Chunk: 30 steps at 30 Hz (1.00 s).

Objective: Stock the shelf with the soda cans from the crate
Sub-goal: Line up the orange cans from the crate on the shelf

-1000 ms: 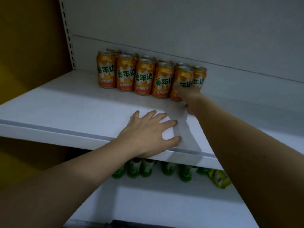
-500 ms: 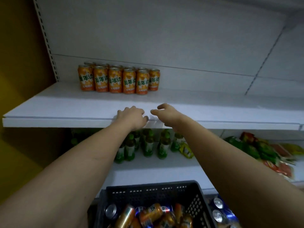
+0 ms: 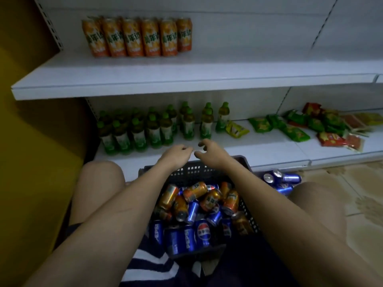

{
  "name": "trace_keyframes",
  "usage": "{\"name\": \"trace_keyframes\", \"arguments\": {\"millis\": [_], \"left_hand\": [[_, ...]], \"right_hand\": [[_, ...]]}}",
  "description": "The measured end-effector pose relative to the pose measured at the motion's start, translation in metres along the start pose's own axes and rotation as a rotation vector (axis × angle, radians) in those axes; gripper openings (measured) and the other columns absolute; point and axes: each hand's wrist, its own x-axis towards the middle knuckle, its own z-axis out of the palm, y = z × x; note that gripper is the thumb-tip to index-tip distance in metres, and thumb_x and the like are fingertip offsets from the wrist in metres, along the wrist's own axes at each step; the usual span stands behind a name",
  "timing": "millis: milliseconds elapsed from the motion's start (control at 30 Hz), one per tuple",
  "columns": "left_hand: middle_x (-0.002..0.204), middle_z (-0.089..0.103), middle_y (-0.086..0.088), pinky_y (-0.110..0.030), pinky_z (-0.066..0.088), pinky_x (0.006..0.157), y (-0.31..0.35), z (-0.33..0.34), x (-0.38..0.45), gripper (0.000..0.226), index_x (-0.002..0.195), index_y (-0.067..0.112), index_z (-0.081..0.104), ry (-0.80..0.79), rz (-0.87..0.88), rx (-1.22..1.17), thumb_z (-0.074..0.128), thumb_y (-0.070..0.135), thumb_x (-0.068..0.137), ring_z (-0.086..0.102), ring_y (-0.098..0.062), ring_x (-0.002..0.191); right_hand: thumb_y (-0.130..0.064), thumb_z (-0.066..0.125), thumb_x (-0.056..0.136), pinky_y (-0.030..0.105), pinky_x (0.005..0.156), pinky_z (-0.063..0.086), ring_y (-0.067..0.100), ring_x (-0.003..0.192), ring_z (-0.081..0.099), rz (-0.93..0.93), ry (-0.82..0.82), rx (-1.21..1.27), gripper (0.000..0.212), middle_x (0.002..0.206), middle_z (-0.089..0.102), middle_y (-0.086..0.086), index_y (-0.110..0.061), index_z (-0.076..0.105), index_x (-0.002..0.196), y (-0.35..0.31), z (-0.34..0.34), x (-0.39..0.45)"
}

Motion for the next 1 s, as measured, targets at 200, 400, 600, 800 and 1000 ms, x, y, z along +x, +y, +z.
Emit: {"name": "trace_keyframes", "arguments": {"millis": [200,400,600,800,1000], "left_hand": [[0.126,0.062,-0.010,-0.034,0.043,0.099,-0.070,0.073,-0.019,0.040,0.117,0.016,0.064,-0.142,-0.156,-0.112,0.039,0.043,0.101,0.057,-0.025,0.111],[0.109,0.063,-0.007,-0.034,0.045,0.091,-0.108,0.116,-0.003,0.039,0.116,0.018,0.066,-0.163,-0.326,-0.111,0.043,0.044,0.099,0.058,-0.026,0.096],[0.117,0.060,-0.009,-0.037,0.046,0.091,-0.148,0.146,0.026,0.044,0.119,0.017,0.063,-0.111,-0.491,-0.122,0.045,0.047,0.092,0.055,-0.029,0.098],[0.132,0.059,-0.018,-0.037,0.044,0.092,-0.192,0.167,0.042,0.042,0.124,0.013,0.062,-0.153,-0.618,-0.165,0.045,0.036,0.094,0.055,-0.038,0.118],[0.135,0.057,-0.016,-0.033,0.041,0.094,-0.214,0.175,0.064,0.040,0.126,0.013,0.062,-0.151,-0.683,-0.220,0.044,0.033,0.097,0.053,-0.036,0.122]], "right_hand": [[-0.024,0.059,0.094,0.045,0.086,0.055,0.024,0.093,0.065,0.228,-0.116,0.166,0.026,0.104,0.068,0.009,-0.009,0.061,0.116,0.086,0.094,-0.033],[-0.027,0.058,0.095,0.034,0.071,0.043,0.029,0.093,0.057,0.267,-0.282,0.065,0.031,0.102,0.060,0.009,-0.007,0.056,0.119,0.110,0.151,-0.022],[-0.034,0.063,0.092,0.048,0.095,0.048,0.040,0.117,0.052,0.365,-0.423,0.029,0.062,0.138,0.042,0.018,-0.015,0.034,0.144,0.127,0.211,-0.003],[-0.026,0.067,0.089,0.046,0.087,0.046,0.044,0.114,0.053,0.297,-0.364,-0.007,0.065,0.144,0.028,0.017,-0.016,0.033,0.143,0.123,0.260,0.028],[-0.018,0.057,0.092,0.050,0.088,0.046,0.044,0.114,0.052,0.274,-0.284,-0.113,0.056,0.162,-0.003,0.001,-0.033,0.032,0.140,0.126,0.303,0.059]]}}
